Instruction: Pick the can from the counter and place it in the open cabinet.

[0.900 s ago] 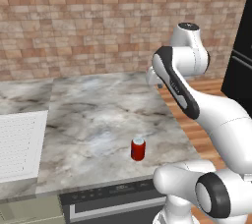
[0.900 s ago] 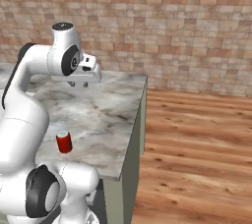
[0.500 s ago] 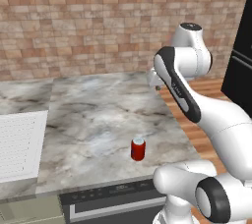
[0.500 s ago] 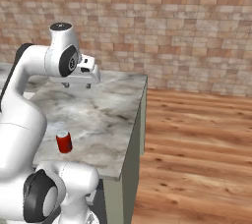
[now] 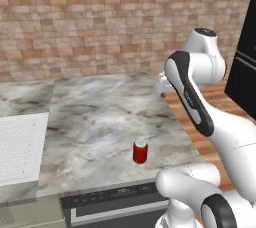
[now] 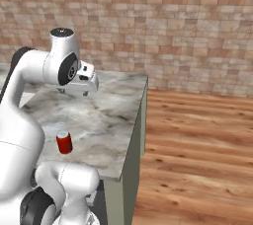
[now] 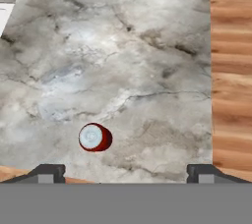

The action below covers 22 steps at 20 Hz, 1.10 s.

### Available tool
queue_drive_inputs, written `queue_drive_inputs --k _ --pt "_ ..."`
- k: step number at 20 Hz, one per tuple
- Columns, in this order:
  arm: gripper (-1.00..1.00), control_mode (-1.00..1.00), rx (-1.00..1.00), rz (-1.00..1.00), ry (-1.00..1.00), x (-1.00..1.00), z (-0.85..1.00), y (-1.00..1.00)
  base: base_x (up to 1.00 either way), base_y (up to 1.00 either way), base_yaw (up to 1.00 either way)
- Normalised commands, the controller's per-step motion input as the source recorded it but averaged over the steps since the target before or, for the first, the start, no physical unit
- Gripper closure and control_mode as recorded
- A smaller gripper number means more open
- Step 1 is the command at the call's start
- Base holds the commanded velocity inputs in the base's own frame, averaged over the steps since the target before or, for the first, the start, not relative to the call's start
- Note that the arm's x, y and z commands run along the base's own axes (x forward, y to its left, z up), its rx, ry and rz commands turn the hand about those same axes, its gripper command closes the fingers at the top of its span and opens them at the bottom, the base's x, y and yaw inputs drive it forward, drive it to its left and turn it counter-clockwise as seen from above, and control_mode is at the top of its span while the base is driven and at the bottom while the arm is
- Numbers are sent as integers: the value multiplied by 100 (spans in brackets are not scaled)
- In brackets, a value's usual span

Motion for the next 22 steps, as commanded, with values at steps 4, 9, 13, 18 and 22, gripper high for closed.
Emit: queue_drive_inputs --k 4,9,13,18,22 --pt "-100 -100 14 4 0 -26 -11 0 0 0 0" --pt "-100 -100 14 5 0 -24 -18 0 0 0 0" --pt "-100 -100 15 5 0 -22 -26 0 0 0 0" --pt "-100 -100 12 4 0 -6 -29 0 0 0 0" --pt "-100 -100 13 5 0 -4 -32 0 0 0 0"
